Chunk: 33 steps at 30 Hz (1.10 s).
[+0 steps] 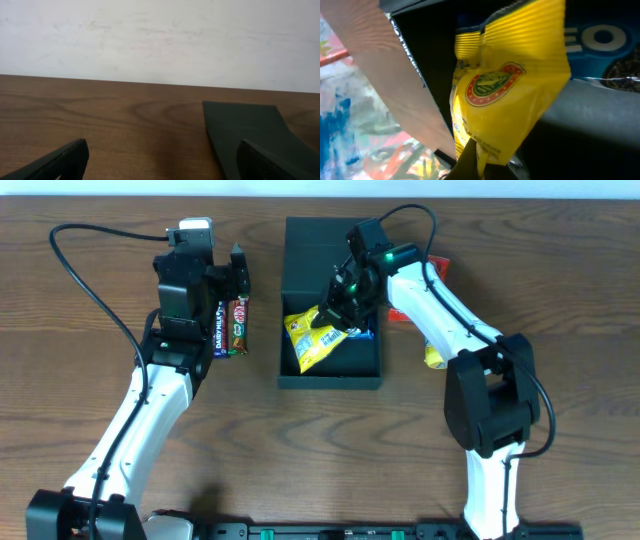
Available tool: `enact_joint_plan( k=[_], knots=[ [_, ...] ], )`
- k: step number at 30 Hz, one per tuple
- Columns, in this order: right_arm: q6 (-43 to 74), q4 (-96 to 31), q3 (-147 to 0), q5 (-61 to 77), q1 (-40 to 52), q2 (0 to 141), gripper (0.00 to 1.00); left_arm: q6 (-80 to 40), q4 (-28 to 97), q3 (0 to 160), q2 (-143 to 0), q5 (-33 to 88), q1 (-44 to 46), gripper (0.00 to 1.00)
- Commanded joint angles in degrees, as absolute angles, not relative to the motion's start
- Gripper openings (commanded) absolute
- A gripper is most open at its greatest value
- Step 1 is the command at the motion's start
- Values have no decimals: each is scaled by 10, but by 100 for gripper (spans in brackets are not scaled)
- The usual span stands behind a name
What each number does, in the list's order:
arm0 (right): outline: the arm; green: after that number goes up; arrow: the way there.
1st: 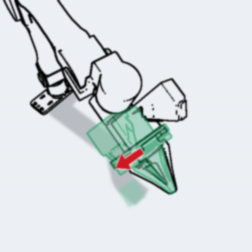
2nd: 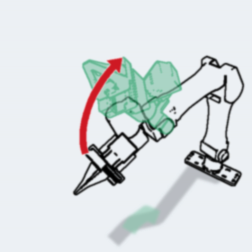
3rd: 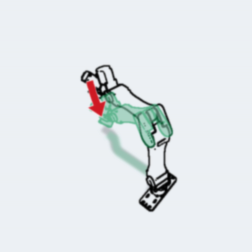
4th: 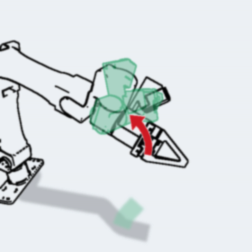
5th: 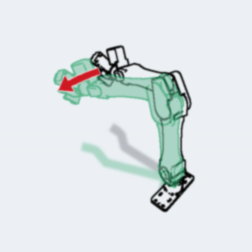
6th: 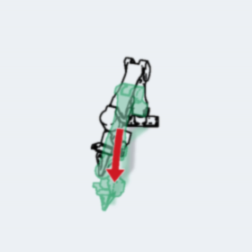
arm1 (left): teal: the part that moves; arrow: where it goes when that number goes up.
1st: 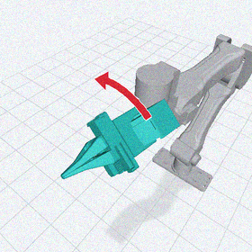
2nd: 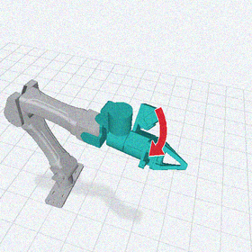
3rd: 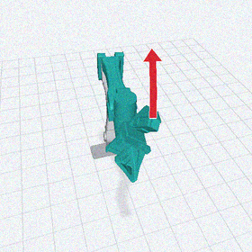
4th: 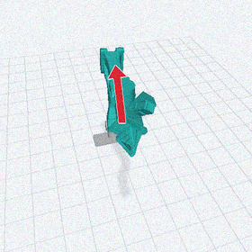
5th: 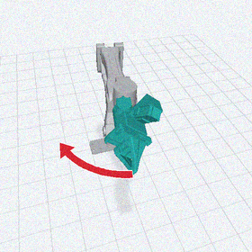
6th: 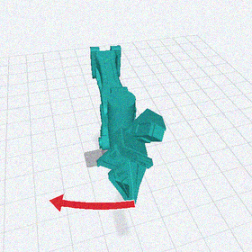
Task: Pack container
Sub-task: 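Carry the yellow bag into the box and release it on the Oreo pack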
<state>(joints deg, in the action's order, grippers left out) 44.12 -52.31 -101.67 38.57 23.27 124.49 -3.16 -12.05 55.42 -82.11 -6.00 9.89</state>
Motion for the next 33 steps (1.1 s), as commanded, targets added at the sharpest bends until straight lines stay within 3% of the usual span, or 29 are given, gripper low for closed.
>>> enact_joint_plan(
  k=[1,2,3,10,16,17,18,19,20,21,33],
  knots=[
    [454,-523,-1019,388,241,1243,58,-28,-123,566,-817,-66,96,95],
    [454,-524,-1019,388,241,1243,87,-28,-123,566,-817,-66,96,95],
    [454,-526,-1019,389,241,1243,99,-28,-123,566,-817,-66,96,95],
    [411,-538,-1020,368,224,1208,99,-28,-123,566,-817,-65,93,95],
    [347,-576,-1020,218,226,1115,99,-28,-125,566,-817,-65,93,95],
    [336,-579,-1020,199,227,1103,96,-28,-125,566,-817,-65,93,95],
    [319,-578,-1020,184,229,1094,82,-28,-125,566,-817,-65,93,95],
    [305,-576,-1020,169,231,1088,52,-28,-125,566,-817,-65,93,95],
    [296,-577,-1020,156,234,1087,15,-28,-125,566,-817,-65,93,95],
    [289,-578,-1020,150,237,1089,1,-28,-125,566,-817,-65,93,95],
    [230,-595,-1019,164,283,1236,1,-28,-125,566,-817,-65,93,95]
  ],
)
